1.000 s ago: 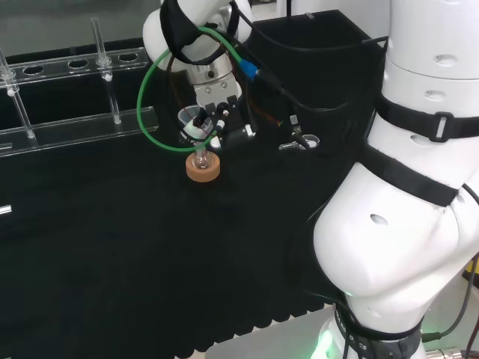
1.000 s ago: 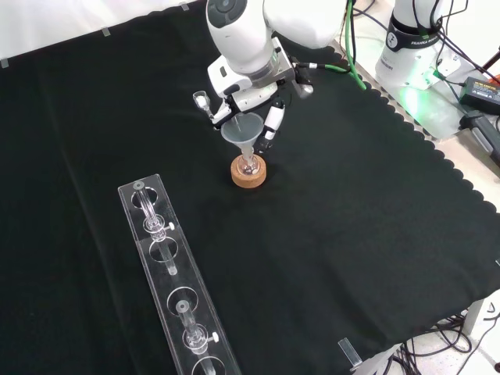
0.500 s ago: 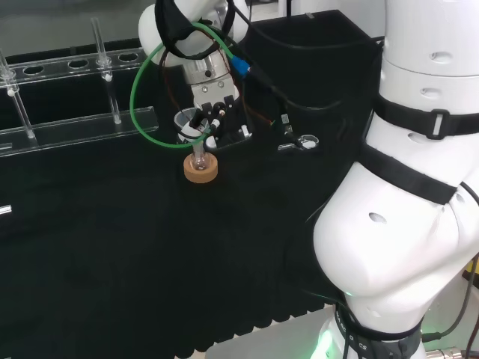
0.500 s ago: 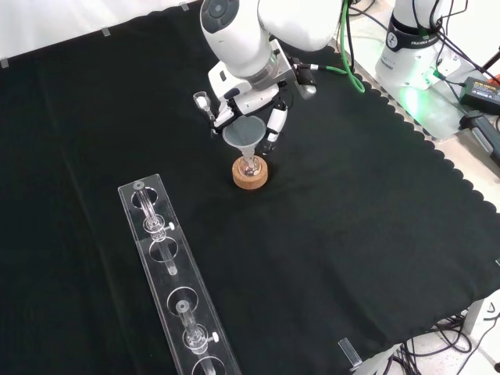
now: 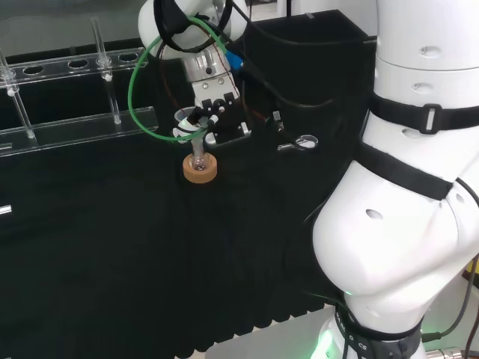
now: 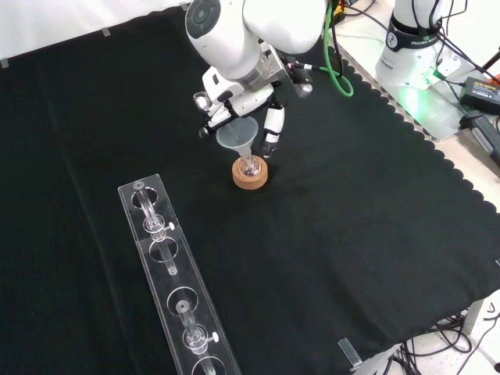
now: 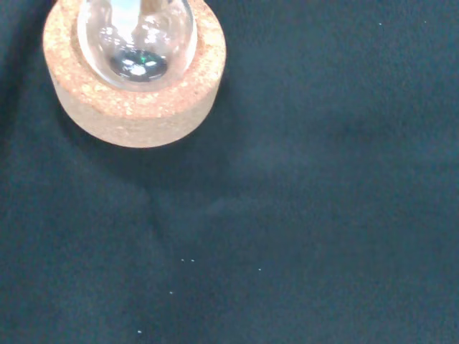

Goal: Place the funnel on the round-bottom flask.

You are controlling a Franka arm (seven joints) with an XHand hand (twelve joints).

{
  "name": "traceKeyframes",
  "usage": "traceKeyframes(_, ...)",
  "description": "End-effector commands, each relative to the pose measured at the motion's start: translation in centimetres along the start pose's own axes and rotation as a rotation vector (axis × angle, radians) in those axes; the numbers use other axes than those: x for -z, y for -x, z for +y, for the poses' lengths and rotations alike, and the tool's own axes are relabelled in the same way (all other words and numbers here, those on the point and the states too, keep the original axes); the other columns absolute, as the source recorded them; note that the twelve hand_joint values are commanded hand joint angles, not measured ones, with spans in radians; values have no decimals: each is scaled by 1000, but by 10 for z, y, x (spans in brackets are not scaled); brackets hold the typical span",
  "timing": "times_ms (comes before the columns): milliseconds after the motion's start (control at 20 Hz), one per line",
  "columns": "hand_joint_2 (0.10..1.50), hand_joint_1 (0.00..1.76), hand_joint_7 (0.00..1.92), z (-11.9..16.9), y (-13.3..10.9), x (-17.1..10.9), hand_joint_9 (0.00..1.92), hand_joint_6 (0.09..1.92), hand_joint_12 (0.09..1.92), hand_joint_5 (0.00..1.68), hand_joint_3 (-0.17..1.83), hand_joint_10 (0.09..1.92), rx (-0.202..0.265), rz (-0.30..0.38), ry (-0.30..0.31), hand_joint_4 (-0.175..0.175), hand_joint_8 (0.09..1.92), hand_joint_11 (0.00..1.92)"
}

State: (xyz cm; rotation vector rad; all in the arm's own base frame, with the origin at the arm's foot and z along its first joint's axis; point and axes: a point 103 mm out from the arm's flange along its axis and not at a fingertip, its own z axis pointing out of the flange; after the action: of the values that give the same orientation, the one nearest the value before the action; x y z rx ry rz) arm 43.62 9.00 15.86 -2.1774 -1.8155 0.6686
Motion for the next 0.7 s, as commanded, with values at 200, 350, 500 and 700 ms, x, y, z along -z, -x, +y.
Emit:
traceKeyframes(200, 790, 188, 0, -3, 6, -3, 145, 87, 1507, 50, 85, 1044, 14, 14, -4, -175, 997, 543)
traceKeyframes(350, 792, 184, 0, -6, -7, 0, 132, 87, 1513, 51, 83, 1045, 29, 11, 2, -175, 991, 533)
traceKeyframes(500, 799, 179, 0, -6, 12, -4, 121, 87, 1524, 55, 82, 1051, 37, 24, 0, -175, 986, 523)
traceKeyframes(700, 804, 174, 0, -5, 14, -4, 105, 87, 1535, 63, 79, 1056, 40, 25, -2, -175, 982, 514)
